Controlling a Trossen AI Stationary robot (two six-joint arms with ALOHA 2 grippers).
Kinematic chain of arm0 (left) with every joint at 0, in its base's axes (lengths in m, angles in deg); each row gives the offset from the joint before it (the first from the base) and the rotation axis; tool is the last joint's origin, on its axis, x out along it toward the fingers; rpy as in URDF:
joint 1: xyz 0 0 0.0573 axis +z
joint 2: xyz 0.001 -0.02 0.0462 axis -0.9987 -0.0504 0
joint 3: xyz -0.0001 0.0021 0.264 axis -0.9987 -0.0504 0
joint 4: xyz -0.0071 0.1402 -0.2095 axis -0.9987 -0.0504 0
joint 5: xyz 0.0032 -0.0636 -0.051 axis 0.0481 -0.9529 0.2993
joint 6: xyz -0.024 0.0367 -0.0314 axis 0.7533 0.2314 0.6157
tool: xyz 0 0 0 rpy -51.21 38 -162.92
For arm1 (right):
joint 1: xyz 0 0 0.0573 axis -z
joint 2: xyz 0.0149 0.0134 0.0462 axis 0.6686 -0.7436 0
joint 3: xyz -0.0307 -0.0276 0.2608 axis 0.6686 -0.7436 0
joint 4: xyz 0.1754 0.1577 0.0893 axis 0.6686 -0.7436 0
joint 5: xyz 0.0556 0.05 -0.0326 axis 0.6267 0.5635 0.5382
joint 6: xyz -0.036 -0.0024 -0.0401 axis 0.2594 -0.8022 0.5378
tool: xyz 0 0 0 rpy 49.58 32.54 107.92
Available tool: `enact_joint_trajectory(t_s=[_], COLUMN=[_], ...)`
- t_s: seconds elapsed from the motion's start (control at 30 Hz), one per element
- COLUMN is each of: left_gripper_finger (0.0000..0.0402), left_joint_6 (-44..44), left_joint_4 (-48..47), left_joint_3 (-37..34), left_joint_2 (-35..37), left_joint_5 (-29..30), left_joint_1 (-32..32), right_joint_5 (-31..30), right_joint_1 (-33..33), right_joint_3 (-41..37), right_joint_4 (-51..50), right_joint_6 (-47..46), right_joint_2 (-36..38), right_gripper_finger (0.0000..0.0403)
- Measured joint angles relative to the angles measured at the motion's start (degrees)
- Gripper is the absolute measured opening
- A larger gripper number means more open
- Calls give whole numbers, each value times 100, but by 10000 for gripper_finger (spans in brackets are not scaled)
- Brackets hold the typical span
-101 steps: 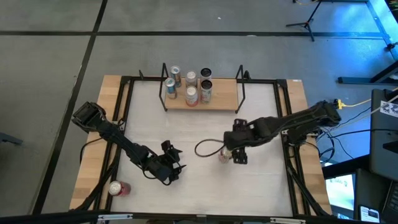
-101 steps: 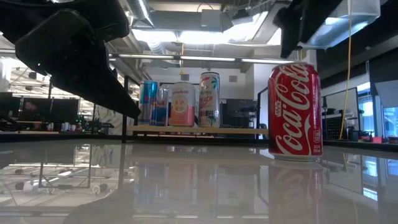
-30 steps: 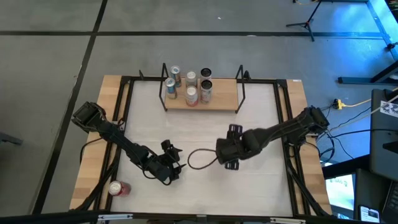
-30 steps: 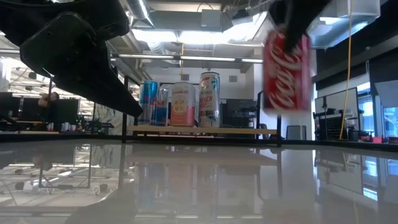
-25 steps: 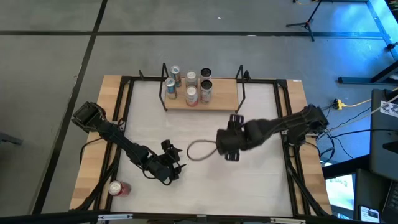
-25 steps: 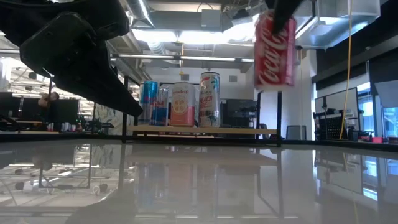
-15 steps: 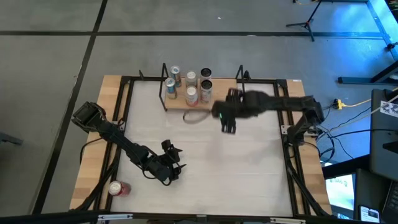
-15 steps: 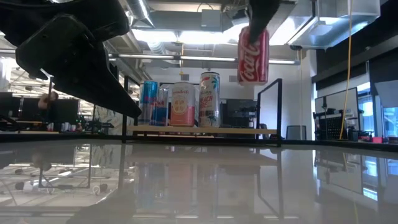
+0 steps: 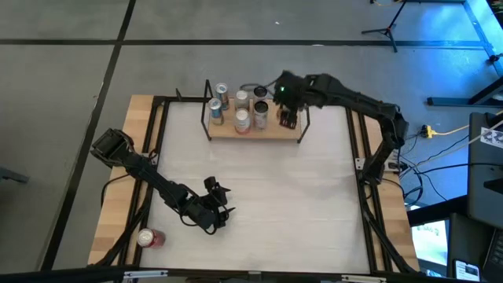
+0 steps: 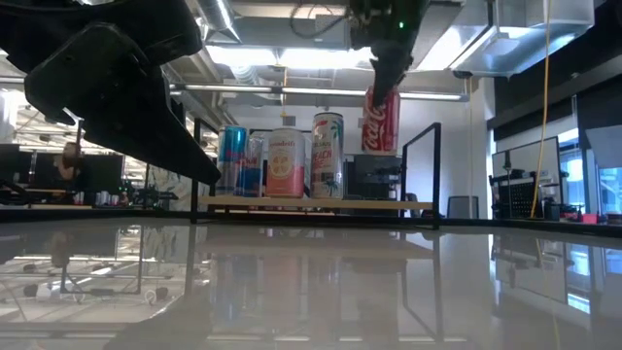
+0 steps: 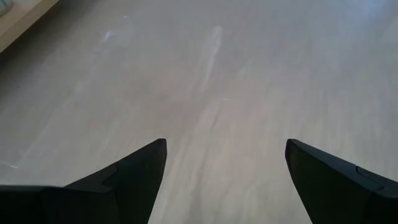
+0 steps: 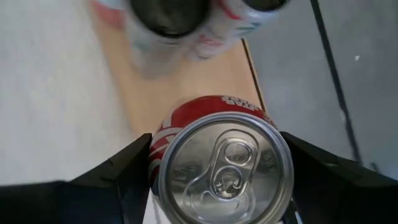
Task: Place canned beverage on shelf
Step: Put the top red soda can on the shelf
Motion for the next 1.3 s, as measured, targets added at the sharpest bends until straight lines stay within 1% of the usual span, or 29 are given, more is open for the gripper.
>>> enact_joint_trajectory(t_s=[0.2,0.3,0.53,0.83,1.17,1.23,1.3], left_gripper_finger=[318,318,318,318,318,318,318], left_joint_6=[-123,-193,-289,-106,6,15,15], left_joint_4=[1,0,0,22,44,45,44], left_joint_3=[-1,1,-1,-1,0,0,-1], left_joint_2=[0,0,0,0,0,0,0], left_joint_5=[69,79,109,61,3,4,2], left_joint_1=[0,0,-1,0,-2,-2,-2], right_joint_5=[684,918,1063,1211,1246,1247,1234], right_joint_1=[741,1033,1481,1570,1560,1560,1560], right_joint_3=[-372,-567,-630,-630,-624,-624,-624], right_joint_4=[683,903,1022,1160,1262,1266,1286], right_joint_6=[411,584,928,1209,1418,1422,1431], right_joint_2=[2,-1,-196,-741,-883,-884,-888], right_gripper_finger=[288,288,288,288,288,299,323])
